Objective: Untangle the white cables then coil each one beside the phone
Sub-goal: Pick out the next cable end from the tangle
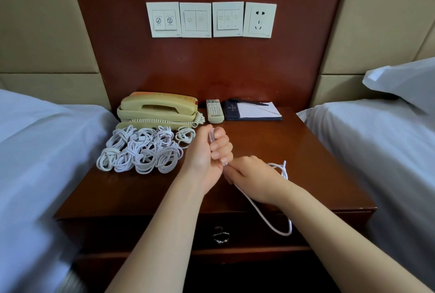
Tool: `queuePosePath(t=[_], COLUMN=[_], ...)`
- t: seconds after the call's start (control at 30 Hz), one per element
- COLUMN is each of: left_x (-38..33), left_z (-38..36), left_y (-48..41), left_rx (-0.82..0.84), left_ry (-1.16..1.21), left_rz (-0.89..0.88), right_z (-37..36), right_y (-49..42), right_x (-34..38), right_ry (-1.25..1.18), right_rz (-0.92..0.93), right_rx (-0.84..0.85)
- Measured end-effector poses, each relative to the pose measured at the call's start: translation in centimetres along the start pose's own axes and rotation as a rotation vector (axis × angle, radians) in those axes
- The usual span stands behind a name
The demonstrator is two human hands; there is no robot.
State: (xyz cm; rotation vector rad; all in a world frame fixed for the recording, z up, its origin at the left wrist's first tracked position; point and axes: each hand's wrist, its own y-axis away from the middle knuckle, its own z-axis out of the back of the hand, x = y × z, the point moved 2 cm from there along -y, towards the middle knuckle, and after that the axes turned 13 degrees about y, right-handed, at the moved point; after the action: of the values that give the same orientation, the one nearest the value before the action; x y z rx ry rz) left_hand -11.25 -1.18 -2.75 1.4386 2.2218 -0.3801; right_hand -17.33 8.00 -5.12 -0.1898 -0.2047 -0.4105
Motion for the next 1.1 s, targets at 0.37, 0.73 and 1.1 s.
queuePosePath(t=[0.37,0.73,1.1], left_x=[-0.4,-0.3,2.7], left_z=[0.3,1.8,0.2], left_y=[-1.0,-1.6,0.0], left_rx=[-0.164,-0.161,0.188], left_ry=[-0.247,-1.102,-0.821], left_rz=[-0.307,-0.217,0.381], right_z=[1.0,4.4,4.4], right_y=[0.9,2.4,2.0], right_x=[1.1,0.0,-3.8], right_ry=[0.251,0.471,-0.003], right_rz=[0.095,0.076,-0.174], right_rx=[0.019,-0.349,-0.41])
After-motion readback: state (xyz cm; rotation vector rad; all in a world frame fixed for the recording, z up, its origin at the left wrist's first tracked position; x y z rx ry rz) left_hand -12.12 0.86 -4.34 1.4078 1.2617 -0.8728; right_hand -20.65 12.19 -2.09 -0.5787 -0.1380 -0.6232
